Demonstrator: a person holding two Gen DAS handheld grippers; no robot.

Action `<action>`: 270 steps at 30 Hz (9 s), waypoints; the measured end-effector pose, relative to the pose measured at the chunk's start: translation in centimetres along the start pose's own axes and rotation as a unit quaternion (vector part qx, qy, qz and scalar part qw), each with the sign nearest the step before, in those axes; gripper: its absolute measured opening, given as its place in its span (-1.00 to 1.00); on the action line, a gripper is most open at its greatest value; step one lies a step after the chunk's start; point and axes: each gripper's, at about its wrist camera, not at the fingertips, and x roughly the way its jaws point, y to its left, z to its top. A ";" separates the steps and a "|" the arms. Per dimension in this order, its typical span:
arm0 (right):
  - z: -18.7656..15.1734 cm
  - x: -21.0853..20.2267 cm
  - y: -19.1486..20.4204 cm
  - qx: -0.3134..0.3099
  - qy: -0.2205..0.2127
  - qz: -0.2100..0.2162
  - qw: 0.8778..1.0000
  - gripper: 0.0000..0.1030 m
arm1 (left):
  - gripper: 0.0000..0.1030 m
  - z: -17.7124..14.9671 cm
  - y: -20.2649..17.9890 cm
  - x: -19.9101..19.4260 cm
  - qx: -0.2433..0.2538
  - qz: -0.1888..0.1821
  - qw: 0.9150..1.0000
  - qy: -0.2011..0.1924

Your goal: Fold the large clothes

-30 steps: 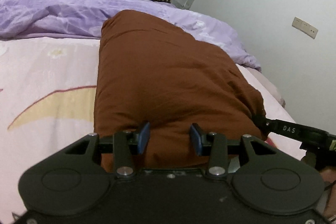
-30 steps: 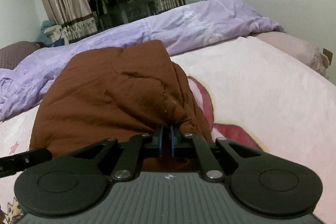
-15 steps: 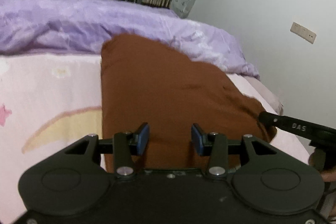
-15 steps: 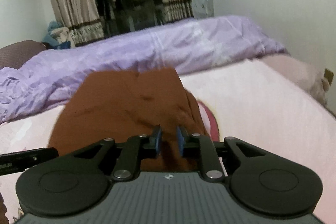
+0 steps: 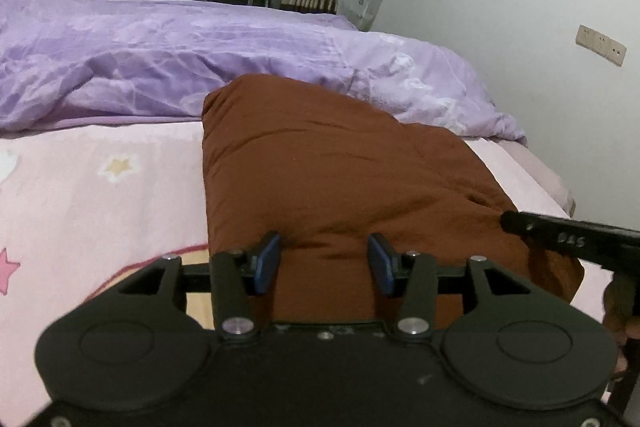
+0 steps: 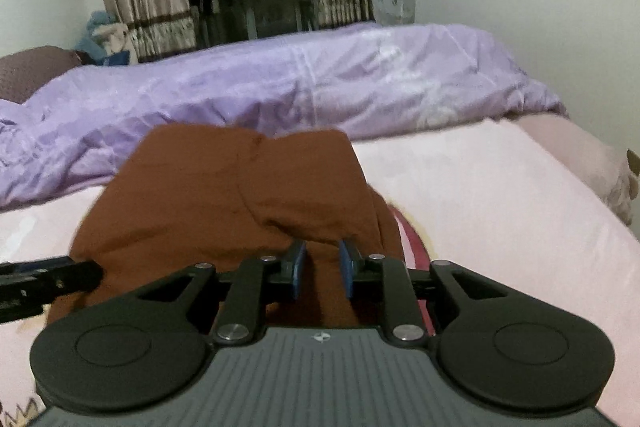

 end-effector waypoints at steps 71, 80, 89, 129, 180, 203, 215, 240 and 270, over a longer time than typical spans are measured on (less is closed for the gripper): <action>-0.5 11.1 -12.0 0.230 0.123 0.344 0.902 0.10 | 0.80 1.7 11.6 10.0 -0.271 -0.234 0.927 0.115; 2.2 6.1 -7.4 0.205 0.097 0.373 0.900 -0.11 | 0.77 5.0 12.9 2.7 -0.230 -0.243 0.940 0.060; 3.5 1.2 1.3 0.167 0.084 0.417 0.890 -0.11 | 0.78 5.0 19.3 -6.9 -0.211 -0.229 0.950 0.021; -2.0 -2.1 2.9 0.161 0.082 0.260 0.948 0.46 | 0.80 -2.4 21.5 -15.3 -0.138 -0.002 0.990 -0.018; -4.7 -9.4 15.4 -0.043 -0.004 0.107 0.993 -0.55 | 0.76 -3.8 11.9 -9.9 -0.030 0.100 0.994 -0.027; -6.6 -6.2 15.8 -0.058 0.024 0.094 0.994 -0.58 | 0.88 -5.4 12.6 -6.8 -0.034 0.122 0.992 -0.003; -5.7 -12.2 15.9 -0.064 0.002 0.095 0.993 -0.37 | 0.82 -5.2 9.7 -13.4 -0.029 0.134 0.990 -0.030; -9.9 -10.9 14.2 -0.041 0.031 0.088 0.995 -0.38 | 0.85 -9.9 9.1 -11.2 -0.033 0.112 0.993 0.019; -14.4 -28.4 12.2 -0.055 0.019 0.037 0.998 0.60 | 0.86 -16.4 2.5 -28.9 -0.072 0.174 0.982 0.026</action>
